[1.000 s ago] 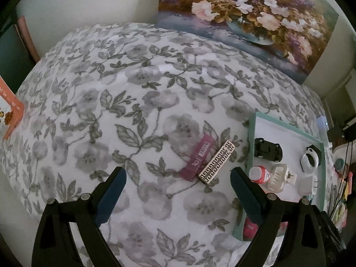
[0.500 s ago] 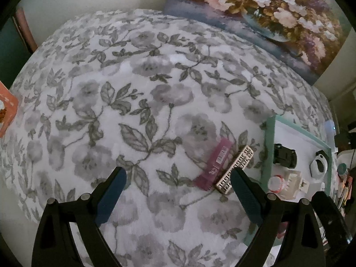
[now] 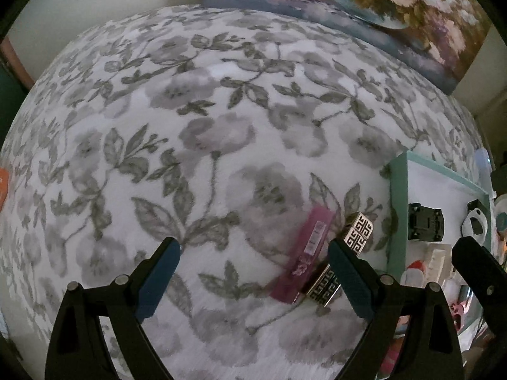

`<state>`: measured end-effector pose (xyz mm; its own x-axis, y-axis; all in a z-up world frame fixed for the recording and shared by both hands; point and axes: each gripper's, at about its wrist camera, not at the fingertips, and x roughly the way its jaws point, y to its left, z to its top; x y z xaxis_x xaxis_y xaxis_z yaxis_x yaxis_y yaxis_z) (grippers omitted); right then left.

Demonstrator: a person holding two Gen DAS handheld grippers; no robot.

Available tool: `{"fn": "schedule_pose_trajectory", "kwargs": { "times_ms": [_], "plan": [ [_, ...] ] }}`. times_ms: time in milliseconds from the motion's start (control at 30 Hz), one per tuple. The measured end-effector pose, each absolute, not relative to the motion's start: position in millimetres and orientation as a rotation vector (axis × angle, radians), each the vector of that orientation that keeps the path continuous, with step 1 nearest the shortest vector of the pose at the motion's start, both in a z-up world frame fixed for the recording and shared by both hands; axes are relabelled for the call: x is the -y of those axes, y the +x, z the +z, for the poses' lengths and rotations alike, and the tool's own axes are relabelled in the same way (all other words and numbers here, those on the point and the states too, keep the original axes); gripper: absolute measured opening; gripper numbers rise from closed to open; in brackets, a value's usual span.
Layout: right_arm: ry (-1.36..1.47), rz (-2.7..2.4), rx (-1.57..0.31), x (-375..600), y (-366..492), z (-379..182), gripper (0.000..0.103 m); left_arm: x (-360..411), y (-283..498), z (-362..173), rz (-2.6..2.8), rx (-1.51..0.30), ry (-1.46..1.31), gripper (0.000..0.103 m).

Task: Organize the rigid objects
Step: 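Grasp the pink lighter upright with the left tool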

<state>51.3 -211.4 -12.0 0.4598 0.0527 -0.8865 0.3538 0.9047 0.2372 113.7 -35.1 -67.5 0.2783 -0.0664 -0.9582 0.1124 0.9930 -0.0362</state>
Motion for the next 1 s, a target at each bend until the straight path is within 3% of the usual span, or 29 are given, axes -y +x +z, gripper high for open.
{"fn": "schedule_pose_trajectory", "kwargs": {
  "times_ms": [200, 667, 767, 833, 1000],
  "plan": [
    [0.445, -0.196, -1.100, 214.4, 48.5, -16.7, 0.103, 45.9, 118.1, -77.3, -0.127, -1.294, 0.054, 0.093],
    [0.437, -0.187, -1.103, 214.3, 45.0, -15.9, 0.103, 73.1, 118.8, -92.9, -0.155, -1.330, 0.097, 0.048],
    [0.440, -0.185, -1.102, 214.7, 44.3, -15.5, 0.103, 73.0, 114.2, -95.1, -0.165, -1.331, 0.094, 0.036],
    [0.437, -0.186, -1.102, 214.3, 44.6, -15.7, 0.103, 73.7, 113.6, -95.3, -0.168, -1.336, 0.090, 0.023],
    [0.440, -0.186, -1.102, 214.4, 44.5, -15.7, 0.103, 66.7, 105.3, -90.1, -0.192, -1.344, 0.076, 0.020]
  ]
}}
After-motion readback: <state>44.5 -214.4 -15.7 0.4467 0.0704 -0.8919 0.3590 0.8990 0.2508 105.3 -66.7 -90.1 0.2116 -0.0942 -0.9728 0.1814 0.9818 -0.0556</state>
